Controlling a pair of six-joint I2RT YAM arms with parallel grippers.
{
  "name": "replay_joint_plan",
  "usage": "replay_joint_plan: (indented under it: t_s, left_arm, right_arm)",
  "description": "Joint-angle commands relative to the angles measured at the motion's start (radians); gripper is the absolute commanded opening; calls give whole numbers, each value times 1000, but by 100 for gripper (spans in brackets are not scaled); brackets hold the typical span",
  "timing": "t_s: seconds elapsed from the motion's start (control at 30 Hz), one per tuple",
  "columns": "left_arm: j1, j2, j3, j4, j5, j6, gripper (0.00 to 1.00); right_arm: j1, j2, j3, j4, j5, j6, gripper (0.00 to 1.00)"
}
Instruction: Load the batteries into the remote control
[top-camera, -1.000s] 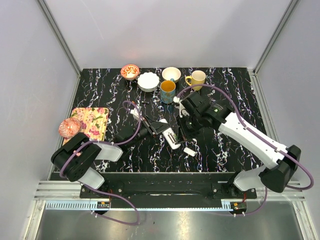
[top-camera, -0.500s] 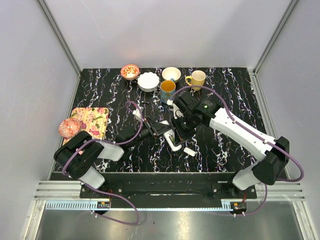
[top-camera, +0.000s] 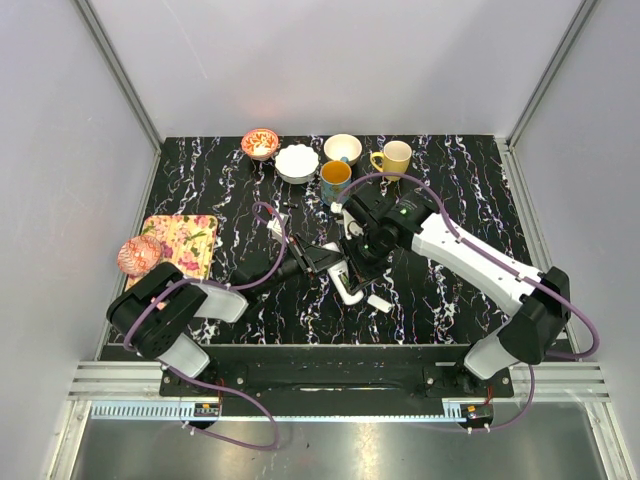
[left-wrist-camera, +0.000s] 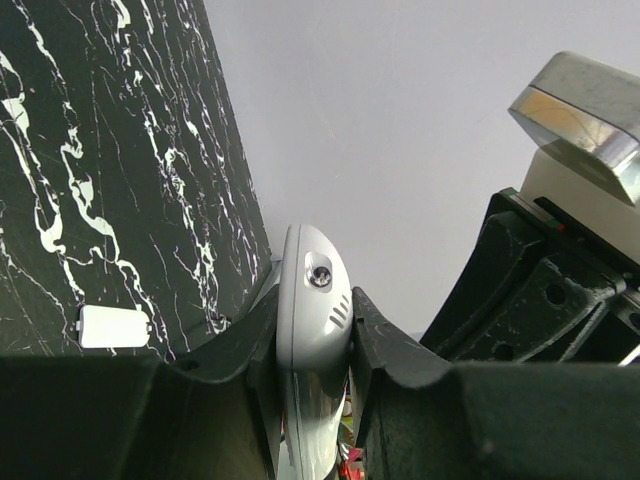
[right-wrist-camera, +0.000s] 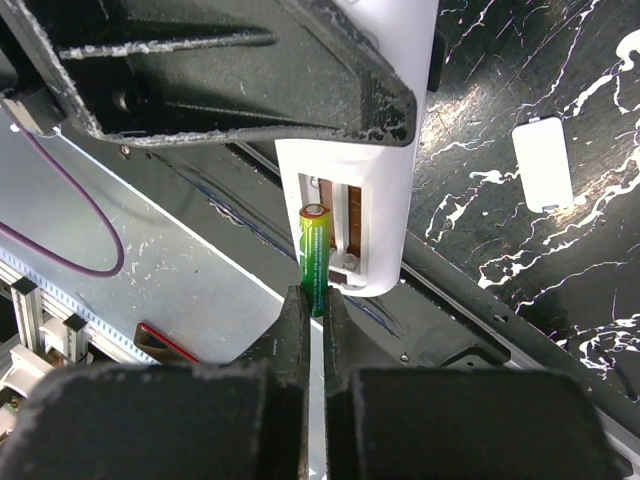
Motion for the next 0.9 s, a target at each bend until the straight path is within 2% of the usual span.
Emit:
replay_joint_plan:
  t_s: [0.0,0.63,0.87]
  left_arm:
    - [-4,-43,6,256,19,6,0]
    - [-30,-63,0,261,10,4,0]
    - [-35,-73,0,256,2,-3,0]
  right_arm:
    - [10,11,30,-5,-4,-12,0]
    - [10,44,16,55,13,19,0]
    - [9,51,7,89,65,51,0]
